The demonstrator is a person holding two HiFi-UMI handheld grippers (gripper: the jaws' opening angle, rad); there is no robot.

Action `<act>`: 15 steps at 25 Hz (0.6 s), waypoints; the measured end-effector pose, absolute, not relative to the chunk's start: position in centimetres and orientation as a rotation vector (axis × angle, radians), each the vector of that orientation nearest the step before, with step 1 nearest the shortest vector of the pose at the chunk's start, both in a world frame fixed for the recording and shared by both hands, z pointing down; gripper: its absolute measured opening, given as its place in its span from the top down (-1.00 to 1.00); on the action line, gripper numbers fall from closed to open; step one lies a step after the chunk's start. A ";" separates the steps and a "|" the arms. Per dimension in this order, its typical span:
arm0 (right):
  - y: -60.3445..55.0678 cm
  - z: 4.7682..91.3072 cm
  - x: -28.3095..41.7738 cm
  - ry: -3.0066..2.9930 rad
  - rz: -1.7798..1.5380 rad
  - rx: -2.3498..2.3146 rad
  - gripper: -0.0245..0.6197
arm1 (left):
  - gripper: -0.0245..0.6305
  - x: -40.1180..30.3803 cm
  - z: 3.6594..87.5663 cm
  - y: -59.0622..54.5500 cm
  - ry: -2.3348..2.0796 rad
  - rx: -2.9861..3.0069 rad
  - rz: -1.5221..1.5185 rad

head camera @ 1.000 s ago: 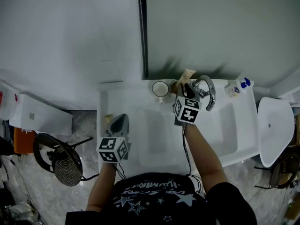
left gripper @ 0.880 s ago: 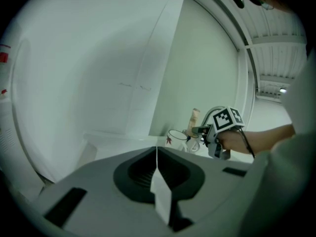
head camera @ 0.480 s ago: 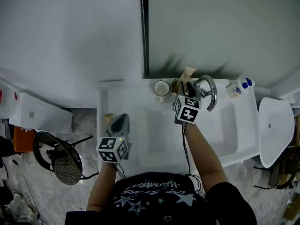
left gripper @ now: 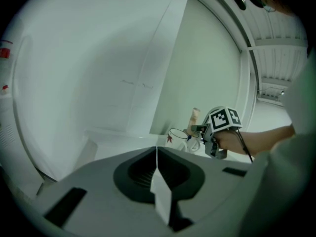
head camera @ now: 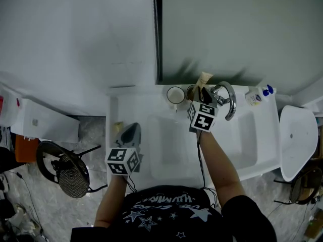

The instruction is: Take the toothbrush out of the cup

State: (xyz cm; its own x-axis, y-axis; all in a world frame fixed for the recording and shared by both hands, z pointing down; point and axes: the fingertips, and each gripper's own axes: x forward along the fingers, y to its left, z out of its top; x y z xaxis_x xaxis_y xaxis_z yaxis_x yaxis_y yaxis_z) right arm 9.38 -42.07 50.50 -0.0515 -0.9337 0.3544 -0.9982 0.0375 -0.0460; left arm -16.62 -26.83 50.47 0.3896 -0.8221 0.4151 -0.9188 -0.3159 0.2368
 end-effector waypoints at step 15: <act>-41.6 49.8 9.2 -2.128 0.436 1.985 0.79 | 0.87 -16.6 49.9 -26.5 -1.504 2.235 0.288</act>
